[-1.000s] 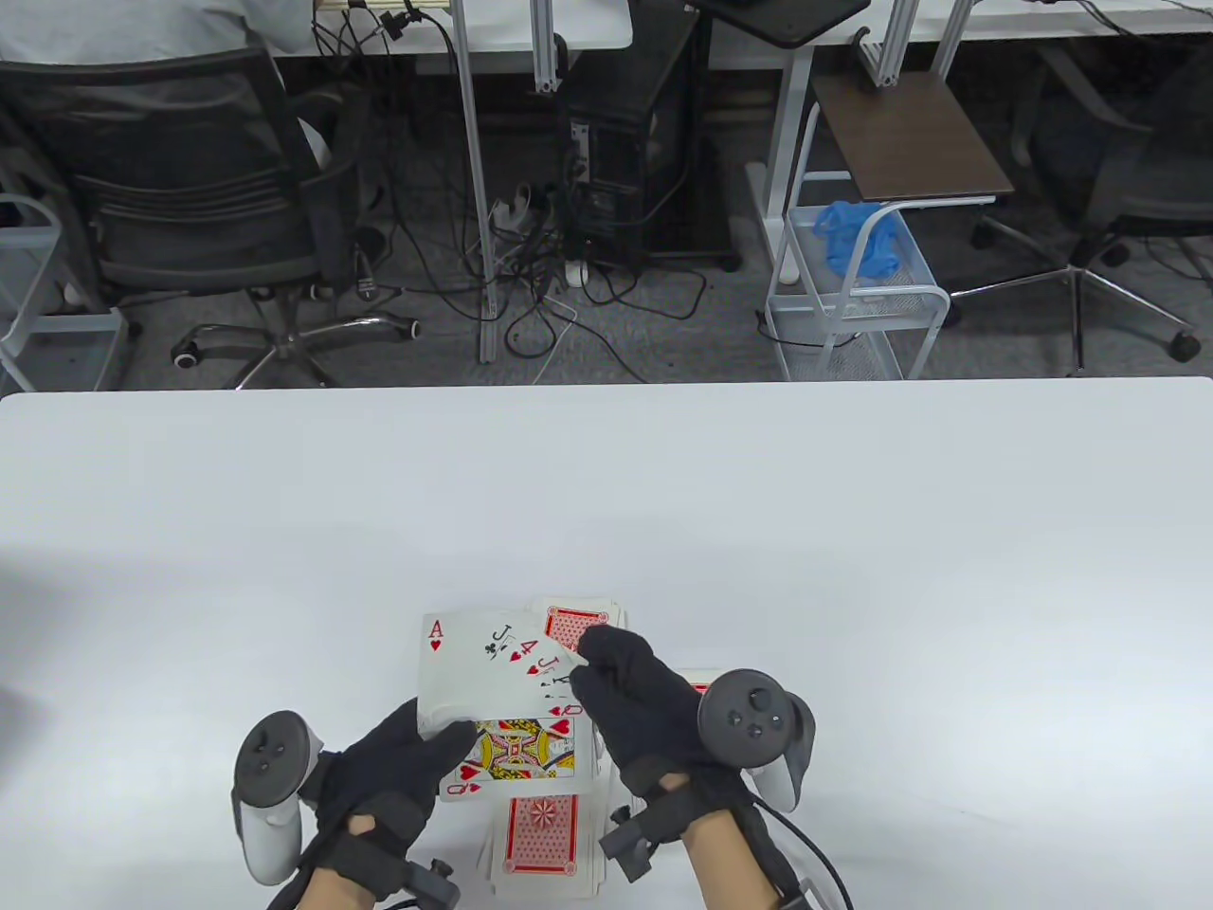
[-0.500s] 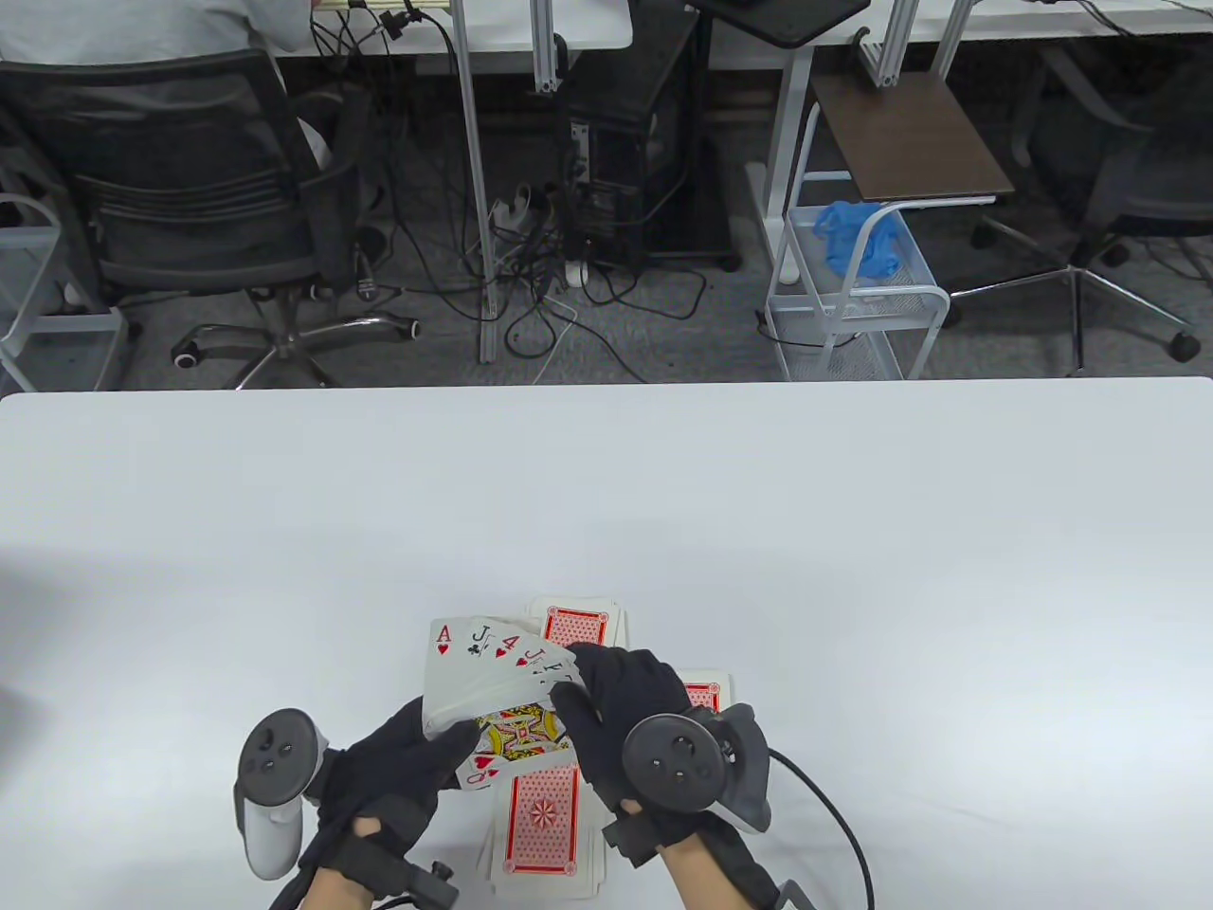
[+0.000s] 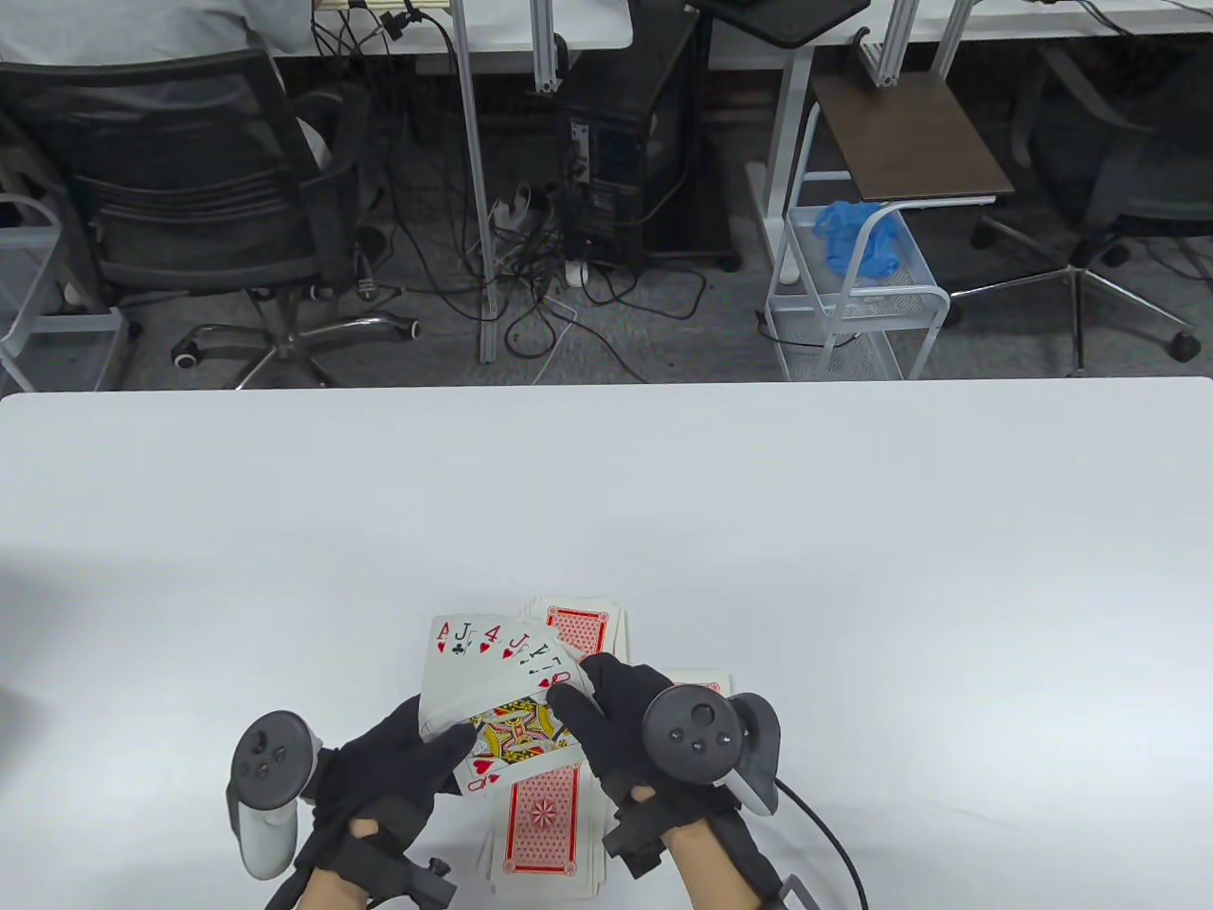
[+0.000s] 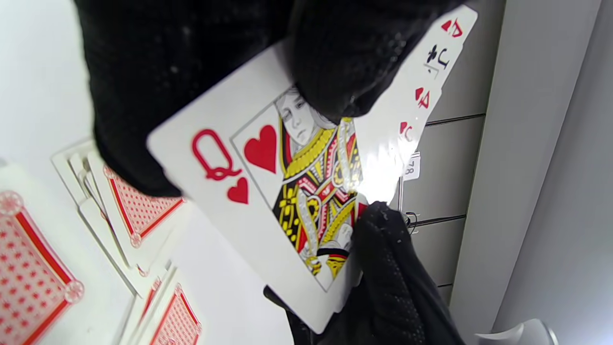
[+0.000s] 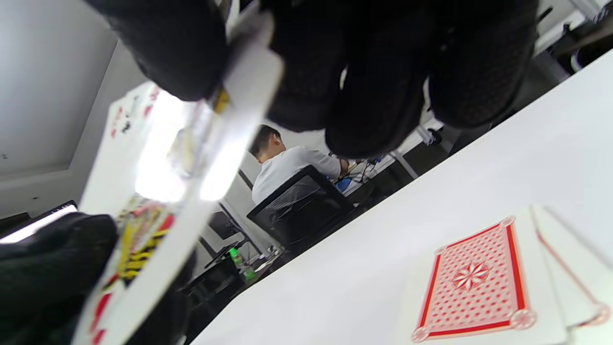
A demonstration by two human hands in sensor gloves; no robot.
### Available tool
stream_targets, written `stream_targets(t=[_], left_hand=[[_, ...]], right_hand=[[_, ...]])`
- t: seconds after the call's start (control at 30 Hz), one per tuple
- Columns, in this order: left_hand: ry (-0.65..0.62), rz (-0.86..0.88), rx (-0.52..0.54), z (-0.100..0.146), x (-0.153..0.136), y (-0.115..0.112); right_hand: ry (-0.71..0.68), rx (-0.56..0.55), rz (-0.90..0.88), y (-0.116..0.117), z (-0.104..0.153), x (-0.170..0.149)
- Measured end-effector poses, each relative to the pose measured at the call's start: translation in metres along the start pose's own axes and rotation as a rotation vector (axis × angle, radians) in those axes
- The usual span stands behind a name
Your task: Four-player card dealing with fan arrangement
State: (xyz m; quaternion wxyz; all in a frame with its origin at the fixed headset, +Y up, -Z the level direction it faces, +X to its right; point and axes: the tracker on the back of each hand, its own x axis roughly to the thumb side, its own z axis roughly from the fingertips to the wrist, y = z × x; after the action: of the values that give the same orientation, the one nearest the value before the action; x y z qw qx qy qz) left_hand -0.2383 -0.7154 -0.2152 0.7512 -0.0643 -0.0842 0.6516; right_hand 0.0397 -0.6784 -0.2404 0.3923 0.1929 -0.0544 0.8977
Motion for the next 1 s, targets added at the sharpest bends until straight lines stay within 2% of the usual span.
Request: stream_targets(t=[0.17, 0.23, 0.33, 0.4, 0.5, 0.67, 0.8, 1.0], left_hand=[[0.008, 0.019, 0.020, 0.001, -0.001, 0.002], [0.003, 0.006, 0.025, 0.001, 0.001, 0.003], [0.003, -0.033, 0.001, 0.000, 0.002, 0.002], [0.010, -0.021, -0.005, 0.001, 0.002, -0.001], [0.025, 0.022, -0.004, 0.000, -0.002, -0.001], [0.033, 0.021, 0.064, 0.004, 0.002, 0.000], [0.051, 0.070, 0.132, 0.006, 0.001, 0.003], [0.056, 0.098, 0.128, 0.006, -0.003, 0.005]], right_hand=[[0.007, 0.066, -0.124, -0.001, -0.001, -0.003], [0.028, 0.025, -0.167, -0.001, 0.001, -0.007], [0.060, -0.091, -0.121, -0.002, 0.003, -0.008], [0.038, -0.049, -0.061, -0.003, 0.001, -0.006], [0.011, 0.006, -0.100, -0.006, 0.000, -0.004], [0.061, -0.050, -0.179, -0.004, 0.002, -0.012], [0.108, 0.051, -0.080, 0.000, 0.001, -0.017], [0.083, 0.071, -0.104, 0.003, -0.002, -0.013]])
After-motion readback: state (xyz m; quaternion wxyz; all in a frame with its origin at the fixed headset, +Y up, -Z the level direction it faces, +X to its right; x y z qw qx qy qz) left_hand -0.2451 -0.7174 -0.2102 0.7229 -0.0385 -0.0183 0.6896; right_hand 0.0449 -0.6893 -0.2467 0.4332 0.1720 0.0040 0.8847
